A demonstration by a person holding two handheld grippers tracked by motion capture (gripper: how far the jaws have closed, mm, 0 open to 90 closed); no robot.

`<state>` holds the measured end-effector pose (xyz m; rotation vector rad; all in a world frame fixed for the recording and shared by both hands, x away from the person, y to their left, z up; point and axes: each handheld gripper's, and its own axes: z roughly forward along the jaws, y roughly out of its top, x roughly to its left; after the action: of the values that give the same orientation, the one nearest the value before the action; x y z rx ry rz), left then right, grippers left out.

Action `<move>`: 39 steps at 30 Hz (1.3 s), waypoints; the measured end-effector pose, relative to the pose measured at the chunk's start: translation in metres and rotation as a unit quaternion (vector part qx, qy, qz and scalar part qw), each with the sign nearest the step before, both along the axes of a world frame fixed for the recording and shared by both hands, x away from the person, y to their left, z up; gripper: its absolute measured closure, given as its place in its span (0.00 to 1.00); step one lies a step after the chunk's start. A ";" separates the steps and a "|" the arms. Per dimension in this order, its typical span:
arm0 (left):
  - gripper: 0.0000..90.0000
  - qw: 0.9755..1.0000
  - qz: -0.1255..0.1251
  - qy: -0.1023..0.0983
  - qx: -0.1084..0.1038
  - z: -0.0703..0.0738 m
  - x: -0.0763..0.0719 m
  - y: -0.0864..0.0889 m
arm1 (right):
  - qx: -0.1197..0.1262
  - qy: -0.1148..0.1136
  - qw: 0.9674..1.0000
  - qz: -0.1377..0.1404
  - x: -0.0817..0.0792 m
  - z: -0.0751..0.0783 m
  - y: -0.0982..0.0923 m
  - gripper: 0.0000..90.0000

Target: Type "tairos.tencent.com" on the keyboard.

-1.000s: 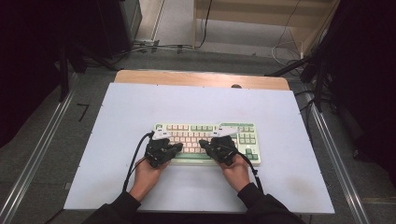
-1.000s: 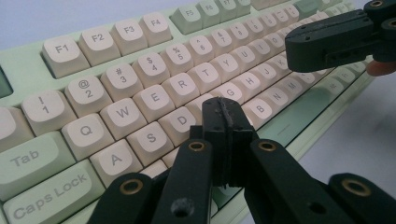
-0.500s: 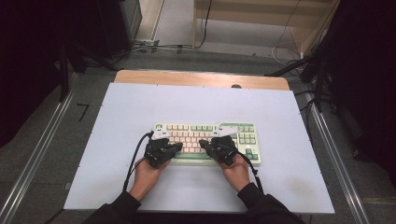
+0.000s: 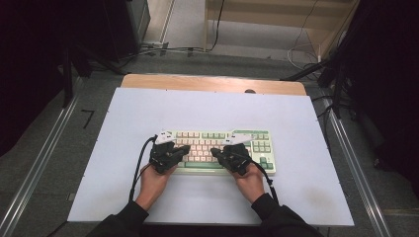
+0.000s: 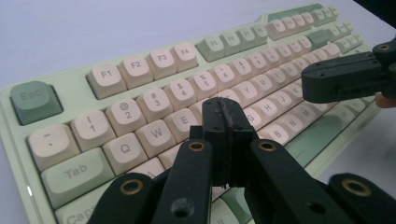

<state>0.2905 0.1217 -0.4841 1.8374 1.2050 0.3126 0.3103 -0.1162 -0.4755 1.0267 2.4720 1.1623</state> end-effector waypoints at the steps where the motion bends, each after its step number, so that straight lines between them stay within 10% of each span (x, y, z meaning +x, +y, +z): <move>1: 1.00 1.000 0.001 0.000 0.001 0.000 0.001 0.001 | 0.000 0.001 1.000 0.000 0.000 0.000 0.000 0.97; 39: 1.00 1.000 0.026 0.000 0.014 -0.004 0.016 -0.003 | -0.005 0.004 1.000 0.004 -0.001 -0.002 0.002 0.97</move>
<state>0.3067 0.1189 -0.4879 1.8325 1.2558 0.3593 0.3094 -0.1144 -0.4774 1.0222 2.4865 1.1504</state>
